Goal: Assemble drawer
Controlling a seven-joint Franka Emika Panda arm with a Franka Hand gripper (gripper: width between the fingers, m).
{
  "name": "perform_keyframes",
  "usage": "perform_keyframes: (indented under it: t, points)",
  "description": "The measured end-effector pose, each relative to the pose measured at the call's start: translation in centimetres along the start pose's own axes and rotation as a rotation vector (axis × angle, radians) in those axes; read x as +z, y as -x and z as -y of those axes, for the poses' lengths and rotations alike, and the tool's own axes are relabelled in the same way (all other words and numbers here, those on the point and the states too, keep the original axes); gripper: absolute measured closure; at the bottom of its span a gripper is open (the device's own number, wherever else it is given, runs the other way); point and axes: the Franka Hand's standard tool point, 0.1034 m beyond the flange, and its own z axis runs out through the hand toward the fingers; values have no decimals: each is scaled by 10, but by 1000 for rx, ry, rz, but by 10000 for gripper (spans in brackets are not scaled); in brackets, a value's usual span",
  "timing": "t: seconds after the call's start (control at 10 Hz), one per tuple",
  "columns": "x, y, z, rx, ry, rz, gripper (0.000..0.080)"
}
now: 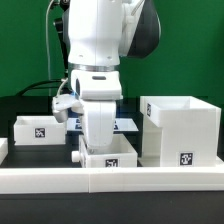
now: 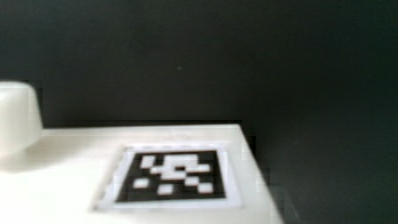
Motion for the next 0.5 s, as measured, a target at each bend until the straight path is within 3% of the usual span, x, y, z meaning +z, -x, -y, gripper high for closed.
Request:
perform_keyframes:
  t: [0.5]
  points:
    - [-5,-12,-11,28,-4,-7,757]
